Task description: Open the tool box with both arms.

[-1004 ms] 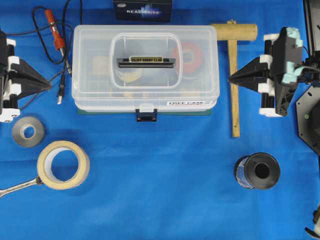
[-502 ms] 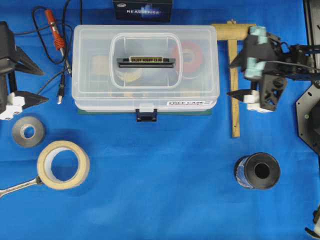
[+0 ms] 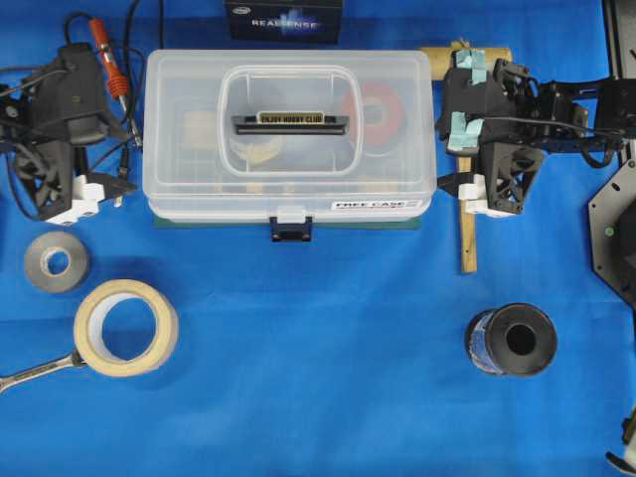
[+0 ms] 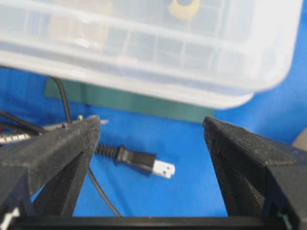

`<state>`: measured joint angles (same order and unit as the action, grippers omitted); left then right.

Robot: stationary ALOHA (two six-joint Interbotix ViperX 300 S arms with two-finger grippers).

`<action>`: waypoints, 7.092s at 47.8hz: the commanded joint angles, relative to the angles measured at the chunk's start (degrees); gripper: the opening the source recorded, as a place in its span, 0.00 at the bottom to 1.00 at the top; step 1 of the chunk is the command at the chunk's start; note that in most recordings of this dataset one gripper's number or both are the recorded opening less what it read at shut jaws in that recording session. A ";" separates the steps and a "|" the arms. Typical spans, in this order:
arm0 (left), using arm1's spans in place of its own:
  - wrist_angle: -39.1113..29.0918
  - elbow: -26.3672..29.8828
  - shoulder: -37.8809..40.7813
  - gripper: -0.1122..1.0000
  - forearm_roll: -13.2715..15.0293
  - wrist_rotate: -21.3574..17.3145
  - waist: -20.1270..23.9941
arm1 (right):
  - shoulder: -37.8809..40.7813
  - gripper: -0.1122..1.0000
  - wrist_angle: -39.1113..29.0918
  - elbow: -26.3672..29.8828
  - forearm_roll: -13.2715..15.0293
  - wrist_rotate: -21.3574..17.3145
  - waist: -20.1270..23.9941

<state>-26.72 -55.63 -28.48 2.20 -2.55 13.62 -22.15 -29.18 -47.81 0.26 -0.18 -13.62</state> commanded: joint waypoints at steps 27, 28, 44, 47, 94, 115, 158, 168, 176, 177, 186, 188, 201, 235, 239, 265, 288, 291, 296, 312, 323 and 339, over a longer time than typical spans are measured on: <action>2.20 5.80 -2.99 0.85 -0.18 -4.48 2.37 | -5.19 0.86 2.46 2.81 -0.18 -1.05 -0.18; 2.11 5.89 -3.25 0.85 -0.18 -4.48 2.64 | -5.62 0.86 2.55 2.81 -0.18 -1.14 -0.18; 3.96 5.45 -9.40 0.85 -0.18 -5.19 8.26 | -10.46 0.86 5.27 1.58 -0.18 -1.85 -3.96; 5.54 4.83 -10.63 0.85 -0.26 -6.59 9.23 | -10.90 0.86 6.24 1.32 -0.18 -1.85 -4.57; 18.46 2.11 -10.63 0.85 -0.26 -10.20 21.53 | -9.49 0.86 17.49 1.76 0.00 -1.85 -18.11; 23.38 2.72 -4.83 0.85 -0.18 -10.28 25.14 | -3.08 0.86 22.85 3.69 0.00 -1.85 -21.36; 26.81 2.90 -2.02 0.85 -0.26 -10.20 30.06 | -1.58 0.86 24.08 4.39 -0.09 -1.85 -25.14; 26.72 1.32 -6.86 0.87 -0.26 -10.28 30.06 | -7.21 0.86 23.47 1.85 -0.18 -1.93 -25.22; 26.63 -0.53 -12.92 0.86 -0.18 -10.28 31.11 | -12.66 0.86 22.41 -0.53 -0.18 -1.93 -26.02; 26.63 -0.79 -13.62 0.87 -0.18 -10.28 31.38 | -13.18 0.86 22.24 -0.70 -0.18 -1.93 -26.19; 22.68 -1.93 -20.48 0.87 -0.26 -10.02 31.55 | -17.40 0.86 19.07 -2.11 -0.35 -2.02 -26.37; 20.57 -2.29 -22.59 0.87 -0.18 -9.84 30.85 | -18.46 0.86 17.84 -2.29 -0.44 -2.02 -26.37; 12.13 -2.11 -31.90 0.87 0.09 -6.94 23.73 | -24.70 0.86 12.04 -3.60 -0.70 -2.11 -26.19; 10.20 -5.98 -29.27 0.87 0.35 2.02 -5.89 | -21.71 0.86 10.72 -4.57 -5.45 -2.29 0.97; 11.51 -6.94 -29.00 0.87 0.35 2.29 -8.09 | -21.27 0.86 10.99 -4.83 -5.45 -2.46 3.78; 18.11 -13.80 -32.87 0.86 0.26 2.29 -9.58 | -32.08 0.86 9.93 -14.15 -5.54 -2.99 4.83; 34.54 -24.08 -31.82 0.86 0.35 2.46 -9.58 | -35.60 0.86 26.19 -27.42 -6.24 -6.06 5.27; 35.77 -25.14 -31.73 0.86 0.35 2.55 -9.58 | -34.01 0.86 28.92 -28.39 -6.42 -6.24 5.62; 36.47 -26.19 -31.73 0.86 0.35 2.72 -9.58 | -31.11 0.86 32.34 -29.44 -6.68 -6.50 6.42; 36.74 -26.89 -31.73 0.86 0.35 2.90 -9.67 | -29.09 0.86 34.37 -29.79 -6.77 -6.50 6.86; 36.74 -26.89 -31.73 0.86 0.35 3.16 -9.58 | -29.44 0.86 34.28 -29.71 -6.86 -6.50 6.86; 36.39 -26.81 -32.08 0.86 0.35 3.16 -9.58 | -29.53 0.86 34.01 -29.62 -6.86 -6.50 6.86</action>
<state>9.40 -83.23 -60.91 2.46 0.53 4.13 -51.86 4.66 -78.40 -6.42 -6.59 -6.94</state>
